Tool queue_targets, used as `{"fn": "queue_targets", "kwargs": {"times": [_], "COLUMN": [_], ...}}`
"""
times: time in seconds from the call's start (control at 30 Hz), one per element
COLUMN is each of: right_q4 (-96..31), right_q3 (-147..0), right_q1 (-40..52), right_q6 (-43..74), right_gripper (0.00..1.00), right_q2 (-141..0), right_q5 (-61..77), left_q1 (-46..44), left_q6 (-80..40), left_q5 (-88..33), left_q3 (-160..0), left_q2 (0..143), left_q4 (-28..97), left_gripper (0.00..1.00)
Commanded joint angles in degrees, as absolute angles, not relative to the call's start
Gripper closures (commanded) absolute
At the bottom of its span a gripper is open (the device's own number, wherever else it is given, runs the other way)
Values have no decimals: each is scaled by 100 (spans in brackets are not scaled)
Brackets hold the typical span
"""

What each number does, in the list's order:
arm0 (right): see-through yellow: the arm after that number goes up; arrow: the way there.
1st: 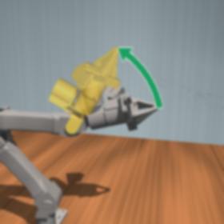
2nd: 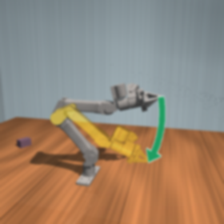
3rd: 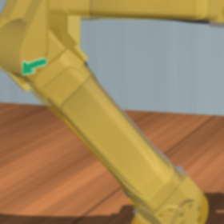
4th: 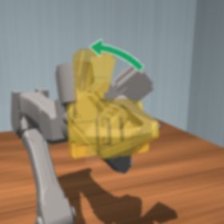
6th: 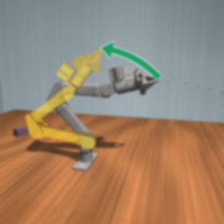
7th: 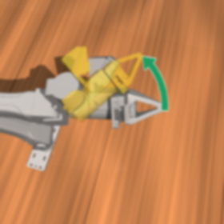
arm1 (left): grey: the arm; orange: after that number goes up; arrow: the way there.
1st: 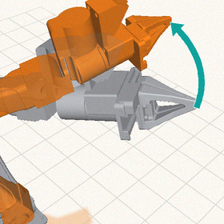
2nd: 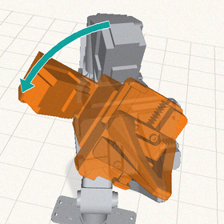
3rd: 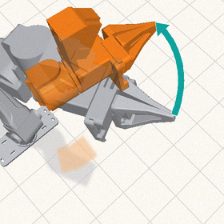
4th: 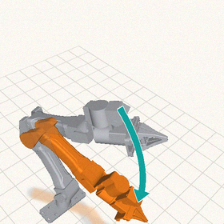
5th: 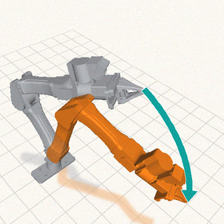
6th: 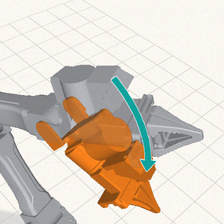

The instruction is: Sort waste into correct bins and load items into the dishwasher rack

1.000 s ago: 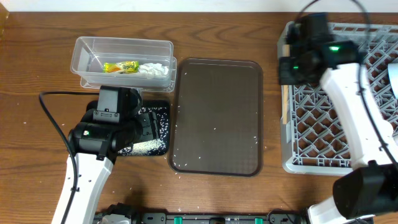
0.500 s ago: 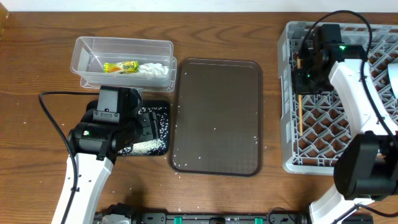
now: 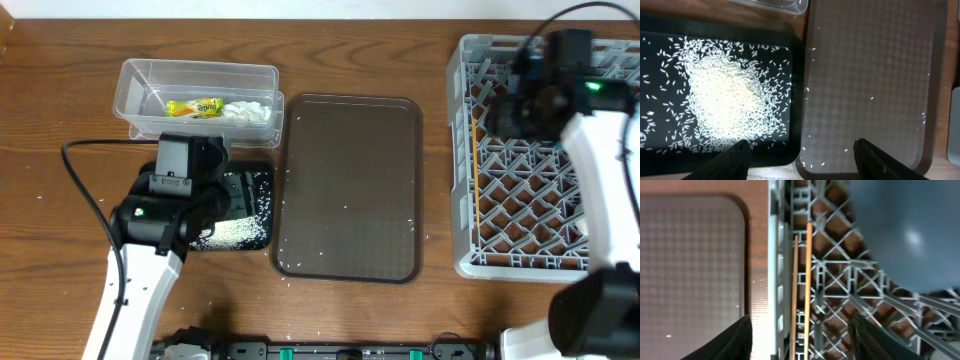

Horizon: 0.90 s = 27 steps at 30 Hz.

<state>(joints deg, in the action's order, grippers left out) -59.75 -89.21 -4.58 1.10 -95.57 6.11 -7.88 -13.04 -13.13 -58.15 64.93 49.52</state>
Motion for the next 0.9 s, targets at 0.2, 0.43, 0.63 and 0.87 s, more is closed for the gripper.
{"fn": "queue_targets", "kwargs": {"times": [0.2, 0.43, 0.63, 0.87], "right_q4": [-6842, -6329, -4860, -4399], "right_q3": [-8991, -7863, -5898, -4501], "right_q1": [-1282, -1494, -1494, -1494], "right_q6": [-89, -71, -62, 36], "right_gripper": [33, 26, 1, 1], "right_q2": [-9109, -7935, -5898, -4235], "right_q5": [1186, 1190, 1212, 1210], "left_q1": [-757, -757, -985, -1011], "left_q6": [-991, -847, -565, -604], "left_q5": [-1105, -1085, -1083, -1087], "left_q3": [-6143, -5867, -5238, -4556], "left_q2": [7039, 6410, 4460, 2486], "left_q4": [6108, 6414, 5647, 5245], "left_gripper": [31, 31, 31, 31]}}
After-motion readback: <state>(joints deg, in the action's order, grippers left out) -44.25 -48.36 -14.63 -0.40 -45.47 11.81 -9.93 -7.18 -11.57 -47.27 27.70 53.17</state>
